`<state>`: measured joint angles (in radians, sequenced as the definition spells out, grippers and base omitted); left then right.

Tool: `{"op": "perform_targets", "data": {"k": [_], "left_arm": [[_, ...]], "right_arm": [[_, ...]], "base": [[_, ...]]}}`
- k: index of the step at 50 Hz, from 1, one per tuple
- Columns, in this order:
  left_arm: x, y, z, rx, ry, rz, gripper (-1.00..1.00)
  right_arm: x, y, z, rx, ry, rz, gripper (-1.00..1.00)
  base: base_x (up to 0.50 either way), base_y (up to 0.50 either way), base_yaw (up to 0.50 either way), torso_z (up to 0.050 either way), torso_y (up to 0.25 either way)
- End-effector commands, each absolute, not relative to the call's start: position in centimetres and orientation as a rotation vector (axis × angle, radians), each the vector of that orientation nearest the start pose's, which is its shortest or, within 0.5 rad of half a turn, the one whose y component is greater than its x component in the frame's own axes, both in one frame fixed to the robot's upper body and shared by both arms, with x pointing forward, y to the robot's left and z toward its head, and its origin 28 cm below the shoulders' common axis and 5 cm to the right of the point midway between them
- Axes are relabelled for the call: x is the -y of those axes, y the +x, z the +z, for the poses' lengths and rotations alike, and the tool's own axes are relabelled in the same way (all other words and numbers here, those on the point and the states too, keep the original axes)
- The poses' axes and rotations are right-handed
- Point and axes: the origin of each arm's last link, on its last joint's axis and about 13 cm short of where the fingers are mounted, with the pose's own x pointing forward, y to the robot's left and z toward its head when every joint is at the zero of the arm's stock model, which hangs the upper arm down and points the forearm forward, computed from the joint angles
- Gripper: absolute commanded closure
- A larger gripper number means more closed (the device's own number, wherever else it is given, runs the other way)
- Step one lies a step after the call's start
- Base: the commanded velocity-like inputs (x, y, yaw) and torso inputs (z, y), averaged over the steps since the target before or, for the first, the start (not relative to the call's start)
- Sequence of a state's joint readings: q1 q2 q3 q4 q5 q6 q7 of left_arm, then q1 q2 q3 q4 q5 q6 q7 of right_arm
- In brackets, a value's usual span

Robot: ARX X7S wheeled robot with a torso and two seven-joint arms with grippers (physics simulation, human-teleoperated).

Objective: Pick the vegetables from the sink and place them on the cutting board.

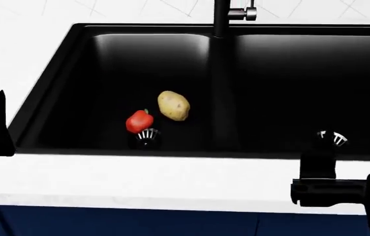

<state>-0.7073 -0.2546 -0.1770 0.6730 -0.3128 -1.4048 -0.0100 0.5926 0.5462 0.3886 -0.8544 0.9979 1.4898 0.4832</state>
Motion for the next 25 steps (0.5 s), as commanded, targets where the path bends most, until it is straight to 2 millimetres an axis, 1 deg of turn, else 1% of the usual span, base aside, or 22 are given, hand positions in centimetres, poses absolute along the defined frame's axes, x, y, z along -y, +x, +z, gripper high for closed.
{"op": "perform_targets", "data": {"k": [1,4,7,9,14,22,23,25], "left_arm": [[-26.9,26.7,23.8,-0.016,0.003,-0.026,-1.0],[-26.4,27.5,25.5,0.005,0.014,-0.036,-1.0],[-25.9,27.3,26.3,0.028,0.039,-0.062,-1.0],[-25.7,27.1,26.3,0.027,0.046,-0.074,-1.0],[-25.7,27.1,25.1,0.002,0.065,-0.072,-1.0],[-25.6,26.8,25.5,0.006,0.073,-0.084,-1.0],[-25.1,26.6,24.6,0.004,0.11,-0.088,-1.0],[-25.1,26.6,24.4,-0.006,0.121,-0.093,-1.0]], "right_arm": [[19.2,18.9,24.7,-0.011,-0.153,-0.079,-1.0],[19.6,19.5,25.2,-0.024,-0.155,-0.078,-1.0],[19.6,19.7,25.7,-0.032,-0.173,-0.063,-1.0],[19.7,19.8,25.8,-0.037,-0.175,-0.06,-1.0],[19.7,20.2,25.7,-0.043,-0.161,-0.046,-1.0],[19.5,20.6,25.7,-0.044,-0.158,-0.036,-1.0],[19.5,20.5,25.2,-0.063,-0.153,-0.029,-1.0],[19.5,20.6,25.3,-0.07,-0.159,-0.037,-1.0]], "base": [[0.5,-0.11,0.0,0.0,0.0],[0.5,-0.08,0.0,0.0,0.0],[0.5,-0.08,0.0,0.0,0.0],[0.49,-0.07,0.0,0.0,0.0],[0.5,-0.05,0.0,0.0,0.0],[0.5,-0.05,0.0,0.0,0.0],[0.46,-0.04,0.0,0.0,0.0],[0.32,-0.04,0.0,0.0,0.008]]}}
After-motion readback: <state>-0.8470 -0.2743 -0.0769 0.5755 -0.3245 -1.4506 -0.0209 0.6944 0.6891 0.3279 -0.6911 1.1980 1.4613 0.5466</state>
